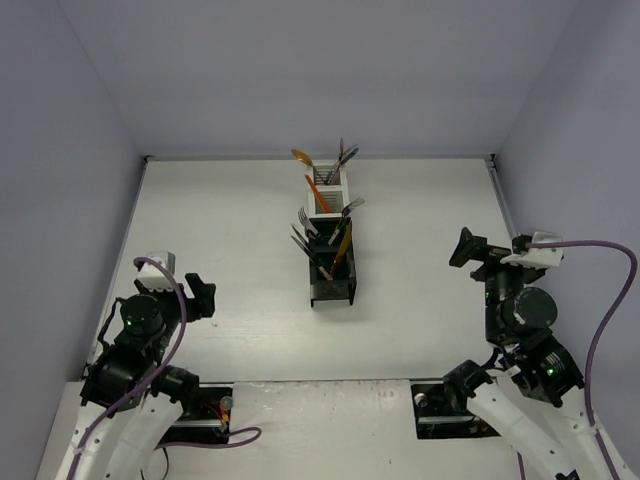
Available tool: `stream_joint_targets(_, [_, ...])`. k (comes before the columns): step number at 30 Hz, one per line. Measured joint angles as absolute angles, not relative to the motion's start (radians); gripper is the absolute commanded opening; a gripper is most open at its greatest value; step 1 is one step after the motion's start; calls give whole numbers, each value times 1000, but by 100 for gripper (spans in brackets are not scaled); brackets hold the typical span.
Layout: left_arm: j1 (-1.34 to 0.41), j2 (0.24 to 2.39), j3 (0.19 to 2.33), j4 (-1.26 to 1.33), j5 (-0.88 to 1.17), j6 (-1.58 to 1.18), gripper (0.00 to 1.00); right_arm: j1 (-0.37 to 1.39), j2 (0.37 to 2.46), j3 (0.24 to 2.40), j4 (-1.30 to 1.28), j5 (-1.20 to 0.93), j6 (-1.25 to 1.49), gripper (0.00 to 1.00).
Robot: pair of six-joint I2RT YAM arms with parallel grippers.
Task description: Sort the eating utensils into containers
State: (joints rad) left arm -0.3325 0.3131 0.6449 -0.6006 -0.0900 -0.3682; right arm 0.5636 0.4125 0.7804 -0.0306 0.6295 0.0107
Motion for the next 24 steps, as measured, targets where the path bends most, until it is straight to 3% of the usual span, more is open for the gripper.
stream_joint_targets(10, [-332, 284, 645, -601, -116, -368, 68, 564, 378, 770, -91, 718, 24, 100])
stream_joint_targets(24, [-332, 284, 645, -601, -140, -369, 68, 564, 439, 770, -96, 675, 54, 100])
